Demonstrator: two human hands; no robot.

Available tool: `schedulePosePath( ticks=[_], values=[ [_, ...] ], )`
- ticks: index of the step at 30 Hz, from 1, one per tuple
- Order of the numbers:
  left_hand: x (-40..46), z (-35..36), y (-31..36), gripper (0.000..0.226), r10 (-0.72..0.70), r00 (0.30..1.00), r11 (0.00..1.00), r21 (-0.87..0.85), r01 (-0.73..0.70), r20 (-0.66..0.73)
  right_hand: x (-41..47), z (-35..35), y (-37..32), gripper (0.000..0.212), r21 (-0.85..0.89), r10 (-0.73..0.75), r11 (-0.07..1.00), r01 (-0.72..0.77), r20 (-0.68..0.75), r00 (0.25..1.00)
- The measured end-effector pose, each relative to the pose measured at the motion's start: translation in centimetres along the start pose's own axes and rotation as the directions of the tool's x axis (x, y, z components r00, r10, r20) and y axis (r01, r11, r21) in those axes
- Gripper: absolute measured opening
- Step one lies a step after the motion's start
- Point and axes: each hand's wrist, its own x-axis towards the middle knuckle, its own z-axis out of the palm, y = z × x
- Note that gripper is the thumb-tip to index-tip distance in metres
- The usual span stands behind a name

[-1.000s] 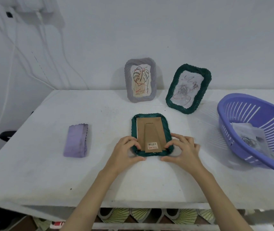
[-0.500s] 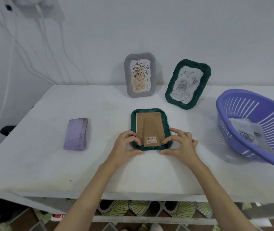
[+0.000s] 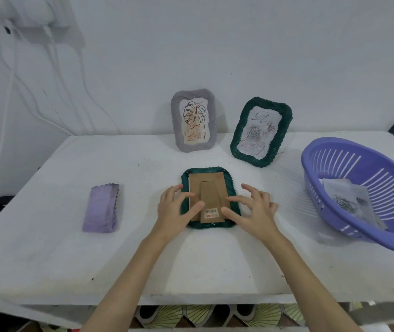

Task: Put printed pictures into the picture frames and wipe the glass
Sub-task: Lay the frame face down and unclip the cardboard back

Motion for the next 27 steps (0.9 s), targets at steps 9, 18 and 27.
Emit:
schedulePosePath(
  ticks=[9, 18, 27],
  values=[
    [0.4, 1.8, -0.2, 0.052, -0.047, 0.999, 0.999, -0.012, 0.047, -0.007, 0.5, 1.3, 0.2, 0.061, 0.008, -0.040, 0.999, 0.040, 0.043, 0.998],
    [0.3, 1.6, 0.2, 0.065, -0.050, 0.999, 0.992, -0.119, 0.050, 0.006, 0.1, 1.9, 0.6, 0.054, 0.117, -0.049, 0.992, 0.054, -0.041, 0.998],
    [1.8, -1.9, -1.3, 0.090, -0.119, 0.986, 0.927, -0.343, 0.152, 0.114, 1.8, 0.6, 0.6, 0.042, 0.022, 0.056, 0.998, -0.056, 0.013, 0.998]
  ],
)
